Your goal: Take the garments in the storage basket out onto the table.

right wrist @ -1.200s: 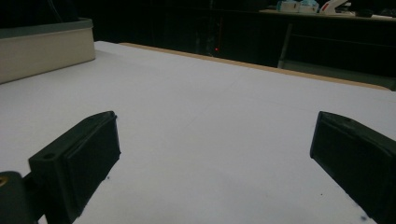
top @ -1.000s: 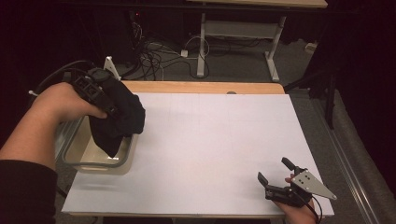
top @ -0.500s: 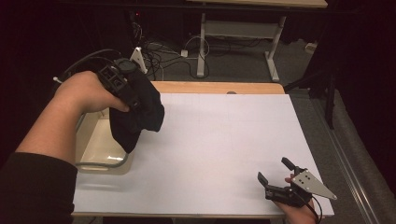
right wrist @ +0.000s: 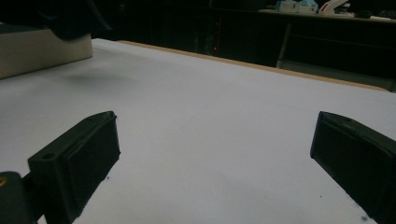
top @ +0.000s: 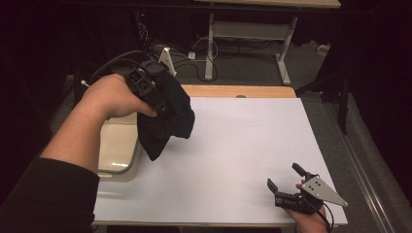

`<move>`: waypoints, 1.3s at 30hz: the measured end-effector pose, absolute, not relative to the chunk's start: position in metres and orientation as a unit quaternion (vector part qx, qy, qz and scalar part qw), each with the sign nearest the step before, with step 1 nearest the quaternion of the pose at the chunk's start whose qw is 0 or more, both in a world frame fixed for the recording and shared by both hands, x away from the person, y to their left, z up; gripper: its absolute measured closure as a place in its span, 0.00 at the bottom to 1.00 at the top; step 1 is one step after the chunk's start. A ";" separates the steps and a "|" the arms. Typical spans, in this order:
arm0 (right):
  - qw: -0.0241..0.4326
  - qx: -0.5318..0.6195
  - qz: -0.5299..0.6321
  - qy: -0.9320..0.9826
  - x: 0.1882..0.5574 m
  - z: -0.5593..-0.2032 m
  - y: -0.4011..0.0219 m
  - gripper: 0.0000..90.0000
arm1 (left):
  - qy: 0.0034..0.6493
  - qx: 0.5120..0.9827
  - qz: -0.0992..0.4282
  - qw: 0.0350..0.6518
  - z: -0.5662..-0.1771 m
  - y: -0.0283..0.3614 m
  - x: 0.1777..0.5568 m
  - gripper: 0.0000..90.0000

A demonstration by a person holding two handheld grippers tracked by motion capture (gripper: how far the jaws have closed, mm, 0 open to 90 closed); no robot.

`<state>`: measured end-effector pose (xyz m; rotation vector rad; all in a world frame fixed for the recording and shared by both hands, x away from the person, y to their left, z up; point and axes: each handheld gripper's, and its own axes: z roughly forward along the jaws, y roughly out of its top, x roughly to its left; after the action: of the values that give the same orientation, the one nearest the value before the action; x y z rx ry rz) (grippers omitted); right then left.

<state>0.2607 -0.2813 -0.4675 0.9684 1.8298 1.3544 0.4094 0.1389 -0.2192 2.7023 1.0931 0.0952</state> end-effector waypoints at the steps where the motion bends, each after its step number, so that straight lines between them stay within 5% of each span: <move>1: 0.328 0.370 0.517 0.699 0.261 -0.468 -0.281 0.02 | 0.369 0.922 0.031 0.113 -0.220 0.135 0.409 0.42; 25: 0.330 0.364 0.521 0.698 0.260 -0.465 -0.280 0.01 | 0.323 0.942 0.020 0.084 -0.290 0.069 0.415 0.40; 39: 0.330 0.363 0.520 0.699 0.260 -0.466 -0.281 0.01 | 0.303 0.943 0.033 0.138 -0.353 0.064 0.421 0.38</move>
<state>0.2602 -0.2807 -0.4655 0.9507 1.8293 1.3589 0.4214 0.0635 -0.3532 2.7266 0.8756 0.0956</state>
